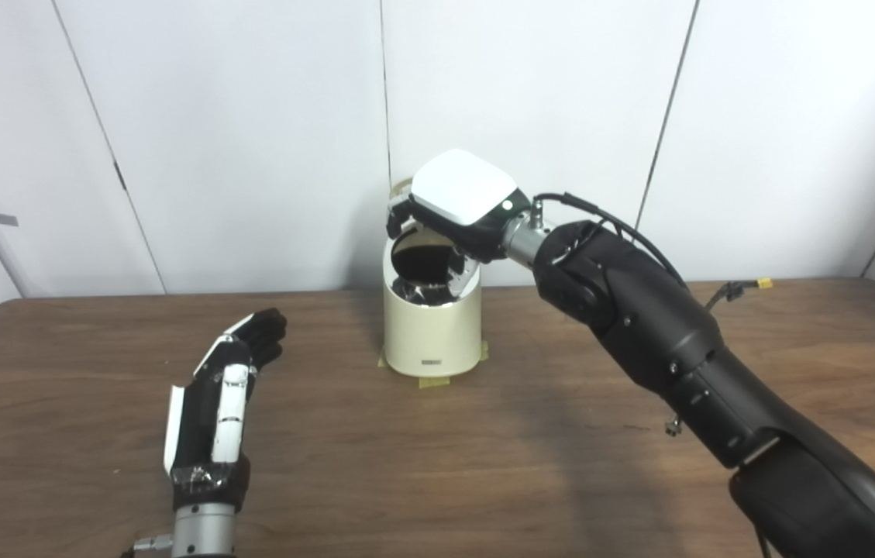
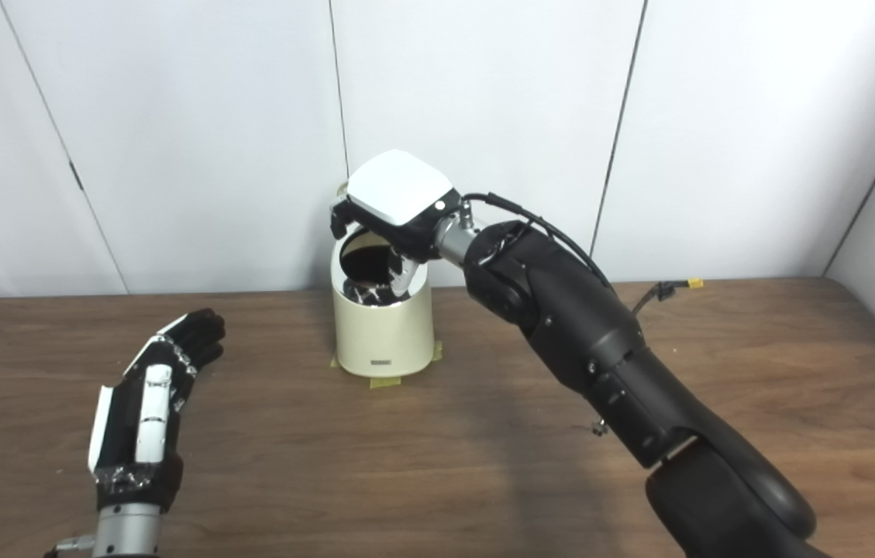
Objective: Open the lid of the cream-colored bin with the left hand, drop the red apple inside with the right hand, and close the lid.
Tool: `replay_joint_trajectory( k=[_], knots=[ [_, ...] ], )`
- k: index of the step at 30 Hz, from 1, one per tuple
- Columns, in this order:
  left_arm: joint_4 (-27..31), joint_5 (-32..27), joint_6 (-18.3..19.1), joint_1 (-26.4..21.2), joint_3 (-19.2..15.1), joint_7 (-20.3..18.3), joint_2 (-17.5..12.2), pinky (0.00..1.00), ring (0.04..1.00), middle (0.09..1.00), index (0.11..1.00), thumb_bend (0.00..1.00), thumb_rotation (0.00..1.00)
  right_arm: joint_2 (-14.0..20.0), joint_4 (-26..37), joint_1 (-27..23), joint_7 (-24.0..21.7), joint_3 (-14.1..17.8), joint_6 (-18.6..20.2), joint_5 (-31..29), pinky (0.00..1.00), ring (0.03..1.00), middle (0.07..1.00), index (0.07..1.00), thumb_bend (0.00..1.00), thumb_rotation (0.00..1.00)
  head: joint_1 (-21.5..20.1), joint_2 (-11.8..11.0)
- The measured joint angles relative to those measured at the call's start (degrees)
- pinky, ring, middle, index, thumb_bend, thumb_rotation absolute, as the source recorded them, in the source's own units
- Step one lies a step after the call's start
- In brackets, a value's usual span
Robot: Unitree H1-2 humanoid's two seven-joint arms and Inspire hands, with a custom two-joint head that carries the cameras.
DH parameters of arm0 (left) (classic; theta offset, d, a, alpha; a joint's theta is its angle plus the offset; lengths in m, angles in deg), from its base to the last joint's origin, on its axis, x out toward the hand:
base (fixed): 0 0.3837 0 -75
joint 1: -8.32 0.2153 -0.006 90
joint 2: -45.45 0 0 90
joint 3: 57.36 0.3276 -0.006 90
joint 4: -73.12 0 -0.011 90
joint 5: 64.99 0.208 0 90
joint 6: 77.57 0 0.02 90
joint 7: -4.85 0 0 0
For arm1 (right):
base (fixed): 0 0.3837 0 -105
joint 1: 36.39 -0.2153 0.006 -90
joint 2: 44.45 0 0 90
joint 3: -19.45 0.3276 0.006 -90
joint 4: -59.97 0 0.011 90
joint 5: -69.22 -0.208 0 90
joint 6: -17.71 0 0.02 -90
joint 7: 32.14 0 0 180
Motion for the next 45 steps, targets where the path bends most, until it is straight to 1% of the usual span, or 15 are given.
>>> replay_joint_trajectory(
  k=[4,7,10,15,17,20,22,25,27,31,34,35,38,41,45],
  knots=[
    [0.0,0.0,0.0,0.0,0.1,0.0,0.0,0.84,0.823,0.787,0.758,0.59,0.84,0.0,0.3,0.1,-0.2,0.0,0.1,-0.2,0.5,0.621,0.684,0.629,0.98,0.11,0.0,0.1],
    [0.0,0.0,0.0,0.0,0.1,-0.1,0.0,0.84,0.822,0.788,0.758,0.58,0.84,0.0,0.1,0.3,2.1,0.2,-1.4,-1.4,0.45,0.549,0.608,0.561,0.89,0.3,0.0,0.1],
    [0.0,0.0,0.0,0.1,0.1,-0.1,0.0,0.83,0.82,0.785,0.757,0.57,0.84,-0.1,-2.1,1.1,10.2,0.5,-5.1,-2.0,0.36,0.42,0.483,0.451,0.79,0.42,0.1,0.0],
    [0.0,0.0,0.2,0.4,0.1,-0.1,-0.1,0.83,0.824,0.788,0.758,0.57,0.84,-1.6,-6.9,4.2,25.3,2.5,-10.0,-2.3,0.24,0.3,0.385,0.355,0.79,0.48,0.2,-0.2],
    [0.0,0.0,0.2,0.4,0.2,-0.1,-0.2,0.83,0.821,0.786,0.755,0.57,0.84,-2.9,-6.9,5.2,30.6,4.3,-10.5,-3.1,0.19,0.254,0.333,0.32,0.8,0.45,0.2,-0.2],
    [0.0,-0.1,0.2,0.4,0.2,-0.2,-0.3,0.84,0.821,0.785,0.755,0.58,0.84,-4.3,-4.7,5.5,34.5,6.9,-11.3,-6.1,0.17,0.231,0.302,0.32,0.66,0.36,0.1,-0.2],
    [0.0,-0.1,0.2,0.4,0.2,-0.3,-0.3,0.84,0.818,0.785,0.756,0.57,0.84,-4.8,-1.3,5.9,34.6,8.4,-11.4,-8.4,0.2,0.265,0.351,0.436,0.54,0.22,0.1,-0.3],
    [0.0,-0.1,0.2,0.4,0.2,-0.2,-0.3,0.84,0.819,0.787,0.755,0.57,0.83,-6.8,4.9,8.4,34.2,11.3,-11.7,-13.7,0.26,0.333,0.427,0.476,0.5,0.17,-0.1,-0.4],
    [0.0,-0.1,0.2,0.3,0.2,-0.2,-0.3,0.84,0.818,0.786,0.754,0.58,0.84,-7.6,7.3,11.0,33.6,12.2,-13.5,-19.6,0.28,0.349,0.462,0.486,0.51,0.04,0.0,-0.6],
    [0.0,-0.1,0.2,0.3,0.2,-0.2,-0.3,0.85,0.823,0.789,0.755,0.58,0.84,-6.6,10.0,16.0,30.9,13.3,-14.7,-25.6,0.33,0.407,0.475,0.491,0.51,0.01,0.1,-0.7],
    [0.0,-0.2,0.2,0.3,0.1,-0.2,-0.4,0.84,0.823,0.785,0.748,0.59,0.84,-6.0,14.0,21.0,28.3,16.4,-12.5,-28.8,0.43,0.519,0.577,0.494,0.48,0.15,0.3,-0.7],
    [0.0,-0.3,0.2,0.3,0.1,-0.2,-0.4,0.84,0.825,0.786,0.748,0.58,0.84,-6.0,15.4,22.5,26.7,17.1,-11.0,-30.6,0.48,0.576,0.628,0.595,0.39,0.53,0.2,-0.7],
    [0.0,-0.8,0.2,0.3,0.1,-0.4,-0.4,0.84,0.822,0.783,0.745,0.57,0.84,-5.8,18.8,26.9,22.3,18.0,-7.8,-34.4,0.6,0.698,0.745,0.744,0.42,0.91,0.1,-0.7],
    [0.0,-1.0,0.1,0.3,0.0,-0.4,-0.4,0.85,0.825,0.784,0.746,0.57,0.83,-5.7,21.0,30.3,18.2,18.7,-5.3,-36.7,0.68,0.775,0.821,0.825,0.48,0.96,0.0,-0.6],
    [0.0,-1.1,0.1,0.2,-0.2,-0.4,-0.4,0.85,0.829,0.784,0.746,0.57,0.83,-4.8,22.8,33.6,14.1,21.0,-4.0,-42.9,0.78,0.855,0.882,0.885,0.53,0.87,0.4,-0.6]
  ],
)
